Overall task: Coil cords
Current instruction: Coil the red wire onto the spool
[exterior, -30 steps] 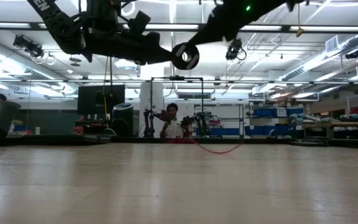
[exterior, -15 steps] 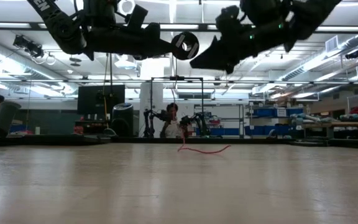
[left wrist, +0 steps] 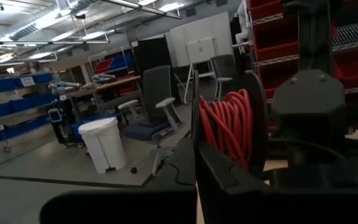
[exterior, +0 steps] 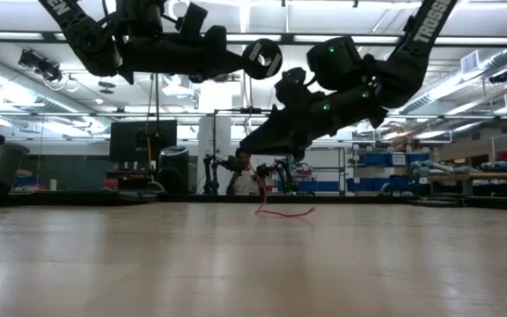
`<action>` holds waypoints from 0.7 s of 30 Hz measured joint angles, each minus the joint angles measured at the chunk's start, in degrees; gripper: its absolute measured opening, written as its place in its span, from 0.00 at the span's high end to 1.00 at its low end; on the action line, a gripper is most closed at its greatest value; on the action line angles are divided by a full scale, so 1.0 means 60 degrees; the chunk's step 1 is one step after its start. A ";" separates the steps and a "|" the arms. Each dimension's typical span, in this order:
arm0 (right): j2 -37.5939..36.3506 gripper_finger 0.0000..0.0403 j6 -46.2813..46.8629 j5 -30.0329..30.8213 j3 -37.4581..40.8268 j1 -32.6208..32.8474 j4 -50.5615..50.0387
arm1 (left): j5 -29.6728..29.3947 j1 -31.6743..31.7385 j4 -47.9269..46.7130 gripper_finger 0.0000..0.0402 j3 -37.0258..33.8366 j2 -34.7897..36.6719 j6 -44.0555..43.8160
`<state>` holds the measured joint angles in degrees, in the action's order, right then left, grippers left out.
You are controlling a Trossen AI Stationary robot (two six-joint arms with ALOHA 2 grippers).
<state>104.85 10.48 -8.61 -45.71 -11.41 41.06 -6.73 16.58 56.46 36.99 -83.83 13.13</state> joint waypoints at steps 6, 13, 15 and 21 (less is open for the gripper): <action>-0.0324 0.70 -0.0431 -0.0005 0.0046 -0.0052 -0.0735 | 0.0005 -0.0016 -0.0154 1.00 -0.0006 0.0000 0.0004; -0.0735 0.70 -0.0742 0.1045 0.0047 0.0081 -0.1757 | 0.0008 -0.0016 -0.0076 1.00 -0.0006 0.0000 0.0006; -0.0750 0.70 -0.0904 0.1239 0.0039 0.0083 -0.1513 | 0.0008 -0.0016 -0.0039 1.00 -0.0006 0.0000 0.0007; -0.0753 0.70 -0.1222 0.1321 0.0014 0.0072 -0.0752 | 0.0016 -0.0017 0.0013 1.00 -0.0006 0.0000 -0.0045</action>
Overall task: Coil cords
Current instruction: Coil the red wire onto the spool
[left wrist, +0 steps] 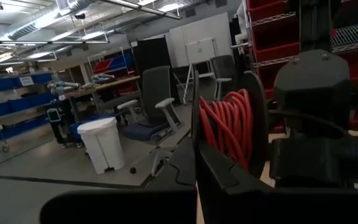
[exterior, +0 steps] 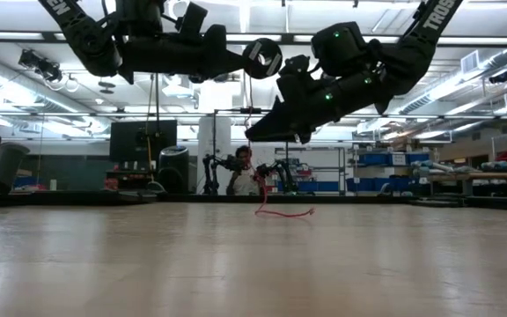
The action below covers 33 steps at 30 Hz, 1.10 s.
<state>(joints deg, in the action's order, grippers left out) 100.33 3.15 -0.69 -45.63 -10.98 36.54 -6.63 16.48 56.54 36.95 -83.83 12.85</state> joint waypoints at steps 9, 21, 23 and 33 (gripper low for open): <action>0.0023 0.70 -0.0230 0.0252 -0.0004 -0.0024 0.0473 | 0.0001 -0.0010 0.0333 1.00 0.0000 0.0000 -0.0462; 0.0127 0.96 -0.0326 0.0470 -0.0007 -0.0102 0.0921 | 0.0015 -0.0017 0.0684 1.00 0.0000 0.0000 -0.0971; 0.0127 0.98 -0.0389 0.0569 -0.0007 -0.0102 0.0898 | 0.0036 -0.0017 0.0641 1.00 0.0000 0.0000 -0.0971; -0.0993 0.99 -0.0950 0.2211 -0.0001 -0.0494 -0.2026 | 0.0229 -0.0002 -0.0057 1.00 0.0000 0.0000 -0.0892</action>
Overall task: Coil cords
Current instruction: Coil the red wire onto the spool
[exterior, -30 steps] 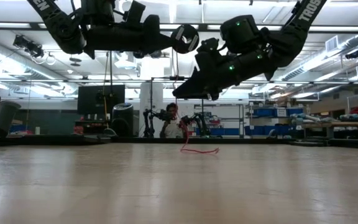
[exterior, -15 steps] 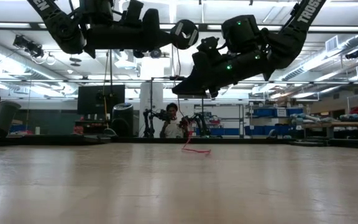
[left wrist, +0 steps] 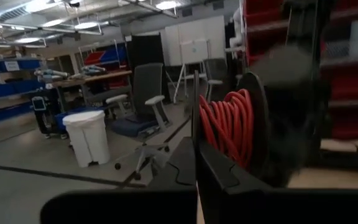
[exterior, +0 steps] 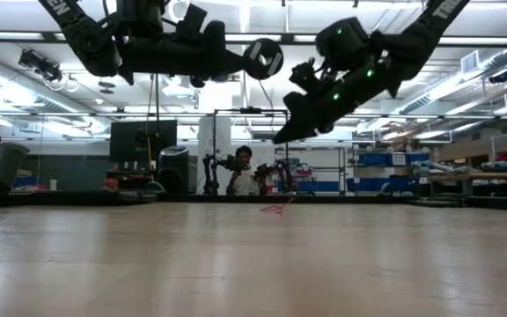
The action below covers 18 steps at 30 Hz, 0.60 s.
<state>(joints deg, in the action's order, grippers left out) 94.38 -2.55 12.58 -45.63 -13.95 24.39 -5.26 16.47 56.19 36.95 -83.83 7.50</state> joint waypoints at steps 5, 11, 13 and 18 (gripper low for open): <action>-0.1252 1.00 -0.0568 0.1425 0.0143 -0.0010 -0.0886 | -0.0004 0.0004 -0.0711 1.00 0.0000 0.0004 0.0979; -0.2675 1.00 -0.0991 0.2367 0.0493 -0.0016 -0.0895 | -0.0007 0.0004 -0.1493 1.00 0.0000 0.0004 0.1840; -0.2957 1.00 -0.1115 0.2262 0.0493 -0.0010 -0.0872 | -0.0048 0.0004 -0.1636 1.00 0.0000 0.0004 0.2059; -0.3309 1.00 -0.1116 0.1466 0.0493 0.0339 -0.0272 | -0.0794 0.0004 -0.1836 1.00 0.0000 0.0004 0.2459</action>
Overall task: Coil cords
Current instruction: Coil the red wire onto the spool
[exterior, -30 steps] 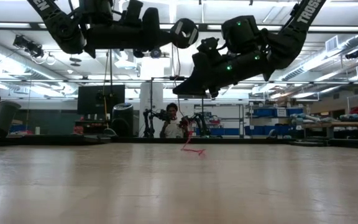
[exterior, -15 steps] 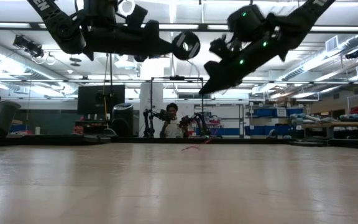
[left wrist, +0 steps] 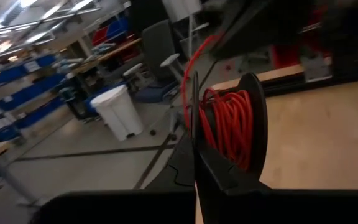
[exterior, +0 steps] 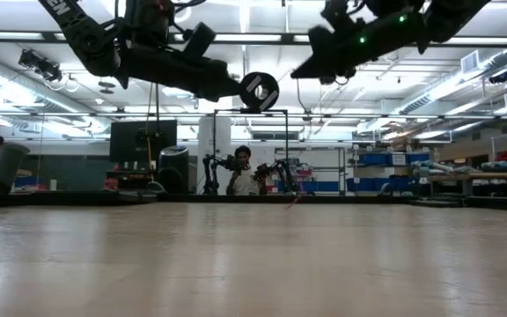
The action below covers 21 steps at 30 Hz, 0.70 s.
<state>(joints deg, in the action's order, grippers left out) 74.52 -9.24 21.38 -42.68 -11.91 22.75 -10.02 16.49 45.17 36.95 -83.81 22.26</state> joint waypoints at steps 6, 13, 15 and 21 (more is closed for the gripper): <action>0.0210 1.00 -0.0158 -0.0359 -0.0354 0.0484 0.0420 | -0.0470 0.0000 0.0039 1.00 0.0000 0.0000 0.0012; 0.0619 1.00 -0.0151 -0.1188 -0.1027 0.0664 0.0508 | -0.0471 0.0000 0.0094 1.00 0.0004 0.0000 0.0005; 0.0902 1.00 -0.0151 -0.1503 -0.1232 0.0667 0.0513 | -0.0471 0.0000 0.0192 1.00 0.0004 0.0000 -0.0067; 0.2331 1.00 -0.0250 -0.2027 -0.2149 0.0738 0.0523 | -0.0488 -0.0015 0.0266 1.00 0.0107 0.0000 -0.0611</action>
<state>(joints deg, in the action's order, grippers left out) 88.51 -10.74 9.21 -55.57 -7.49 25.89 -12.95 16.40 46.77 37.59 -83.81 18.59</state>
